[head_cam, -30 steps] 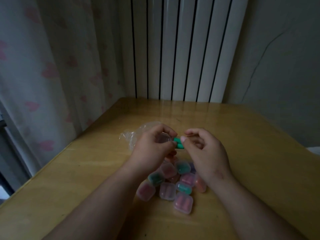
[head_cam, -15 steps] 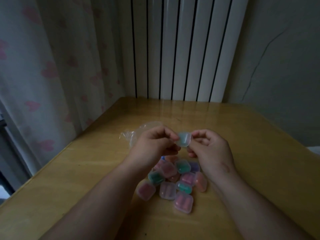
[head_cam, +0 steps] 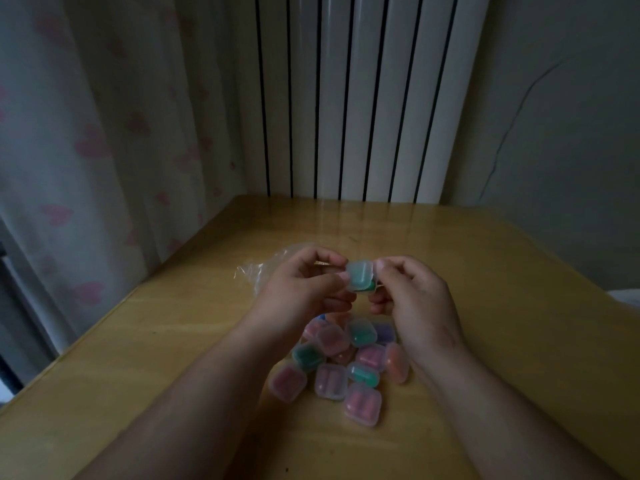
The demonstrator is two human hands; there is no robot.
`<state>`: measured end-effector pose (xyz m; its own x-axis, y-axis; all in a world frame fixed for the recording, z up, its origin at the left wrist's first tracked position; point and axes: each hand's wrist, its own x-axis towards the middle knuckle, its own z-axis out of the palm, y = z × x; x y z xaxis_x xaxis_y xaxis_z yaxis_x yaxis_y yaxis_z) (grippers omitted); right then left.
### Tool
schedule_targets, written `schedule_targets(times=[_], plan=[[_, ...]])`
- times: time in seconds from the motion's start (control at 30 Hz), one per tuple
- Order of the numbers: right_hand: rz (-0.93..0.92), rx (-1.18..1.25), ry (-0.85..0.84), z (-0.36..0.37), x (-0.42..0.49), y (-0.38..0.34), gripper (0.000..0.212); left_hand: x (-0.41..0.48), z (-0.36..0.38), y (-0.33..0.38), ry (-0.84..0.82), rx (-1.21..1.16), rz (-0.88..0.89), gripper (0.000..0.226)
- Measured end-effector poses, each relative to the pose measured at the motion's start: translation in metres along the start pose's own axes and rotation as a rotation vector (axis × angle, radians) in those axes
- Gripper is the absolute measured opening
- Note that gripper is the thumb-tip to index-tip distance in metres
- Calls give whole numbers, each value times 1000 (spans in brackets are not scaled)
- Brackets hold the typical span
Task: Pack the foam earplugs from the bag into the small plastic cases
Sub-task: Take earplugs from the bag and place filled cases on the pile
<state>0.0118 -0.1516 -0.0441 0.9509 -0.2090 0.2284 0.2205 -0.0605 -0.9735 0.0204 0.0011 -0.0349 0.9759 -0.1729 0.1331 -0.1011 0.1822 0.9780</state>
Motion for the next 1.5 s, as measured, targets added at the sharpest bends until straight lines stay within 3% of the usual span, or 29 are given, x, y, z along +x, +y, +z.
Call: schedule_targets(times=[0.13, 0.33, 0.7, 0.8, 1.17, 1.5], plan=[[55, 96, -15, 1, 1, 0, 31, -1, 1, 0, 35, 46, 17, 17], [40, -44, -102, -1, 1, -1, 7, -2, 2, 1, 75, 260, 91, 23], [-14, -218, 68, -14, 20, 10, 14, 2, -1, 0, 327, 499, 135, 16], [-30, -356, 76, -13, 24, 19, 15, 0, 1, 3, 324, 525, 132, 13], [3, -449, 53, -15, 33, 29, 25, 3, -1, -3, 309, 677, 189, 16], [67, -717, 2, -15, 35, 38, 20, 3, -5, -11, 421, 1192, 240, 28]])
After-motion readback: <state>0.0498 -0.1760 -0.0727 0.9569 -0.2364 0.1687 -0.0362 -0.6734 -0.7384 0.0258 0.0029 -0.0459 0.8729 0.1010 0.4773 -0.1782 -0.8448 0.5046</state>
